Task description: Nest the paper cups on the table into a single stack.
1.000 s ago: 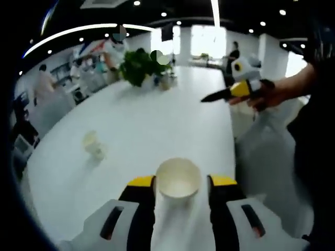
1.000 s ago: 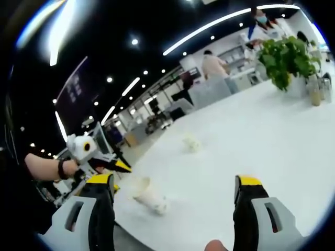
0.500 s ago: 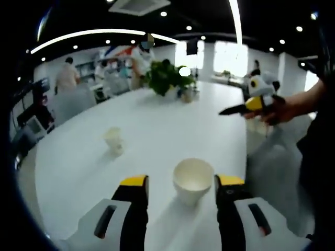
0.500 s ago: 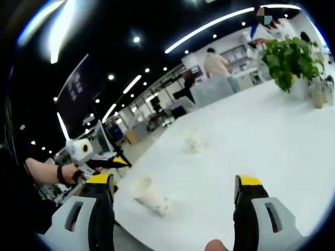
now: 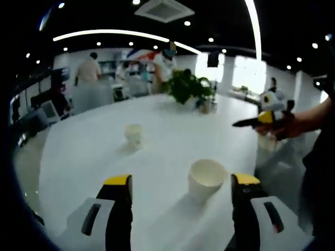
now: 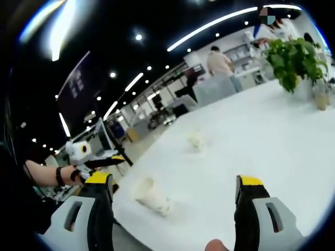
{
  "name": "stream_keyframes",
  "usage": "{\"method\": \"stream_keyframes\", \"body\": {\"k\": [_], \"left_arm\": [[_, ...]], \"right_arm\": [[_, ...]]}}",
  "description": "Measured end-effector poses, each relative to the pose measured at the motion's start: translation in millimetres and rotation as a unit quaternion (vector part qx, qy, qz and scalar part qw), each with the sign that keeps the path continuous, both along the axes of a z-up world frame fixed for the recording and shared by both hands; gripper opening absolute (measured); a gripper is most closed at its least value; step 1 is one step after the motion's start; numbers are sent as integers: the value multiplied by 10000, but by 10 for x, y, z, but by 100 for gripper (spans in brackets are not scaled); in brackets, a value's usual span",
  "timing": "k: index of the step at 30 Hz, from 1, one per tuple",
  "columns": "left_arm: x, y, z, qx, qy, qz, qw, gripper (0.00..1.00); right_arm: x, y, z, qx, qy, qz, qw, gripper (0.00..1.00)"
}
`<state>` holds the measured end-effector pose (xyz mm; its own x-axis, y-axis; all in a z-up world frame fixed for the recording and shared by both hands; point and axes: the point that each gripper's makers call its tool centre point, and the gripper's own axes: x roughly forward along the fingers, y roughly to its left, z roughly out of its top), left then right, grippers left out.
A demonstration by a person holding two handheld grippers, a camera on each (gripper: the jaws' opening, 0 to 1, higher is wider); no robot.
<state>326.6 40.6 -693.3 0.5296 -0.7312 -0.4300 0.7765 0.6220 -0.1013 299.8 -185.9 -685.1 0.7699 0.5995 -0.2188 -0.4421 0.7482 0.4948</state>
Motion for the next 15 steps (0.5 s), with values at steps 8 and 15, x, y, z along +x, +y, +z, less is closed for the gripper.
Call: {"method": "stream_keyframes", "body": {"k": [8, 15], "left_arm": [[4, 89, -23, -47, 18, 269, 9996, 93], [31, 118, -21, -134, 15, 431, 9990, 100]], "right_arm": [[76, 107, 7, -137, -35, 137, 9998, 100], [137, 158, 14, -180, -69, 215, 9996, 100]]}}
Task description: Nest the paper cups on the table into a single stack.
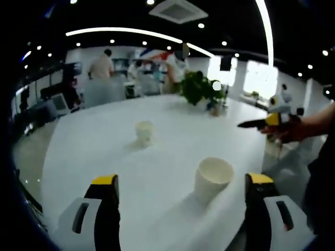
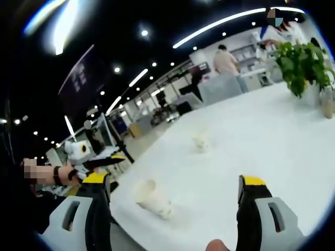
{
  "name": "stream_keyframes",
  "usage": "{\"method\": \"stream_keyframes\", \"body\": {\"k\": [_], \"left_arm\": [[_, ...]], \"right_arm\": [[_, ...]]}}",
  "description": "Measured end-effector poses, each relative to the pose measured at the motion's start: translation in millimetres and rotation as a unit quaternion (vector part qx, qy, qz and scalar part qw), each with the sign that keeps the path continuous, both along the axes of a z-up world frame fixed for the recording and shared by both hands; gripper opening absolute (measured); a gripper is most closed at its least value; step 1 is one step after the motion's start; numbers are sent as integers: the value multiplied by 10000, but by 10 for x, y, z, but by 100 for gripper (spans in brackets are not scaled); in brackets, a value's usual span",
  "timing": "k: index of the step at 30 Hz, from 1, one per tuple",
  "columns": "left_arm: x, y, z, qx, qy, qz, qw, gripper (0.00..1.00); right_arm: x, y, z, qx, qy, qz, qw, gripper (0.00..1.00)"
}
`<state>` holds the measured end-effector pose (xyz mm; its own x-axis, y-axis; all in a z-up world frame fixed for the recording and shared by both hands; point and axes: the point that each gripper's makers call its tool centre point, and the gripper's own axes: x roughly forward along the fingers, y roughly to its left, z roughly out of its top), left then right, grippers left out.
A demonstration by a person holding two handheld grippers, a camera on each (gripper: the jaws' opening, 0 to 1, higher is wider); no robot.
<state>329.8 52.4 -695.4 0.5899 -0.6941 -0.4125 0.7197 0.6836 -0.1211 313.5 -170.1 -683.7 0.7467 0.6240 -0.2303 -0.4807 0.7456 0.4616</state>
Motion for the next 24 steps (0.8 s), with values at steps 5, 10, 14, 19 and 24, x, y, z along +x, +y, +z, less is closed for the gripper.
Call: {"method": "stream_keyframes", "body": {"k": [5, 10, 14, 19, 24], "left_arm": [[-4, -2, 0, 15, -44, -26, 10000, 100], [-37, -1, -20, 9, -46, -32, 10000, 100], [-54, 9, -44, 40, -82, -37, 10000, 100], [-60, 23, -41, -38, -98, 4, 9999, 100], [-69, 57, -74, 50, -130, 69, 9999, 100]], "right_arm": [[83, 27, -22, -58, 9, 142, 9999, 100], [265, 31, 20, -453, -144, 399, 9981, 100], [487, 44, 153, -725, -438, 566, 9948, 100], [780, 25, 193, -999, -506, 582, 9920, 100], [1172, -5, 96, -1535, -496, 612, 9850, 100]]}}
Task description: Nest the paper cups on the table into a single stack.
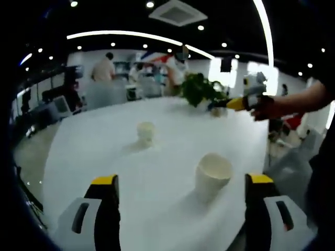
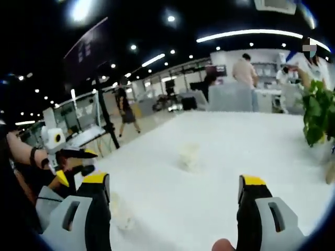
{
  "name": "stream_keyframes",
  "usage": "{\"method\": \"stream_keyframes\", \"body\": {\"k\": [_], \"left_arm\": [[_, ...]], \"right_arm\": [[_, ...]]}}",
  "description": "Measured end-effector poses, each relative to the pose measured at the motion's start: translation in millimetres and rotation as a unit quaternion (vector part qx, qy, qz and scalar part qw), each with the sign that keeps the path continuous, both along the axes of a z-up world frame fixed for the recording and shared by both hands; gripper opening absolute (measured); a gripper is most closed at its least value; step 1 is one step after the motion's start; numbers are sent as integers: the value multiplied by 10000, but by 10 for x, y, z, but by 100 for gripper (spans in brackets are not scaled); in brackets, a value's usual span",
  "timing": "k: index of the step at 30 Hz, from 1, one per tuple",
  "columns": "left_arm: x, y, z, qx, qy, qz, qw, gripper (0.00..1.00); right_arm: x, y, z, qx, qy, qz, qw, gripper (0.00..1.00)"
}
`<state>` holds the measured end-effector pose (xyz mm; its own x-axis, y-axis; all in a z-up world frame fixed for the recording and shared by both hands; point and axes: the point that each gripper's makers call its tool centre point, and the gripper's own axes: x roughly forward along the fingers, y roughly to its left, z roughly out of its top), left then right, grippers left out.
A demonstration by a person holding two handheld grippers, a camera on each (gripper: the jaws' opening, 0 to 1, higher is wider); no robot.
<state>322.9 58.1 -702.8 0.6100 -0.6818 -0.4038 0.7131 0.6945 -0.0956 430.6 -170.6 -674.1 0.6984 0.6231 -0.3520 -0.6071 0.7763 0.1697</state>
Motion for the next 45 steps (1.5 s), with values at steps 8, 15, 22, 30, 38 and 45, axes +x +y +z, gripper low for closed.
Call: {"method": "stream_keyframes", "body": {"k": [8, 15, 22, 30, 38, 45], "left_arm": [[-3, 34, 34, -53, -29, 123, 9999, 100], [48, 2, 80, -160, -68, 283, 9994, 100], [67, -44, 43, -93, -59, 328, 9994, 100], [82, -48, 84, -126, -104, 387, 9991, 100], [109, -18, 52, -45, -80, 424, 9991, 100], [94, -94, 26, -132, -54, 375, 9992, 100]], "right_arm": [[443, 111, -116, -447, -9, 192, 9988, 100], [727, 347, -271, -887, -88, 509, 9947, 100], [1010, 576, -389, -864, -73, 689, 9938, 100], [1323, 742, -570, -970, -118, 755, 9923, 97], [1571, 914, -790, -728, 118, 697, 9948, 87], [1604, 1053, -901, -870, 7, 828, 9928, 78]]}}
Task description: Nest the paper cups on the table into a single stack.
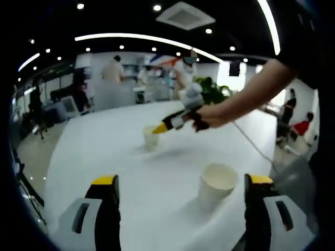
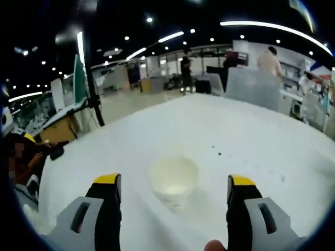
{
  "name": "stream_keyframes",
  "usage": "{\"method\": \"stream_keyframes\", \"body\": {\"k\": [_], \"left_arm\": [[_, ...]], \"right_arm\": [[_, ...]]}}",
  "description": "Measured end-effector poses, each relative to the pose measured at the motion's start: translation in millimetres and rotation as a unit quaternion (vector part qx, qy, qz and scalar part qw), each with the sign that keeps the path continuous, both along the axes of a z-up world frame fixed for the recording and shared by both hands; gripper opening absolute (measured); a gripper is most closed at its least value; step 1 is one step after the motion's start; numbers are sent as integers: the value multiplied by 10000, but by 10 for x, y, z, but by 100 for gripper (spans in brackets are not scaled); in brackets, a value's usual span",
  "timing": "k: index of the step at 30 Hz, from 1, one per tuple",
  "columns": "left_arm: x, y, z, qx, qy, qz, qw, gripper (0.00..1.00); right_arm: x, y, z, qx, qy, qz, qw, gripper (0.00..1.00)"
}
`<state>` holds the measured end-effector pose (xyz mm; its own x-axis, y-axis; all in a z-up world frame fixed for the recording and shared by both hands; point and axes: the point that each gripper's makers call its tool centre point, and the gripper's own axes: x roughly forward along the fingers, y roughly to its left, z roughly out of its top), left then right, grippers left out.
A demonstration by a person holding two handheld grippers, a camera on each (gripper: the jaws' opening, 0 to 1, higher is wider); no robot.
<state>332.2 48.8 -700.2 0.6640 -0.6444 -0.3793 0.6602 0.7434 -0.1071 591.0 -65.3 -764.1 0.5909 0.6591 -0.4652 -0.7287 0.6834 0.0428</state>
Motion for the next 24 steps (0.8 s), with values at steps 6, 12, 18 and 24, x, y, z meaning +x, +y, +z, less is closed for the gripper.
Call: {"method": "stream_keyframes", "body": {"k": [6, 12, 18, 24], "left_arm": [[-6, 26, -51, 38, 36, 15, 10000, 100], [-4, 127, -40, -66, 31, 209, 9998, 100], [-83, 196, -100, -44, 107, 296, 9995, 100], [-137, 263, -143, -57, 179, 413, 9990, 100]], "right_arm": [[27, 134, -81, -104, -31, 60, 9999, 74], [38, 217, -137, -273, -186, 135, 9994, 65], [100, 246, -162, -424, -271, 150, 9986, 58], [147, 275, -187, -387, -173, 87, 9991, 54]]}}
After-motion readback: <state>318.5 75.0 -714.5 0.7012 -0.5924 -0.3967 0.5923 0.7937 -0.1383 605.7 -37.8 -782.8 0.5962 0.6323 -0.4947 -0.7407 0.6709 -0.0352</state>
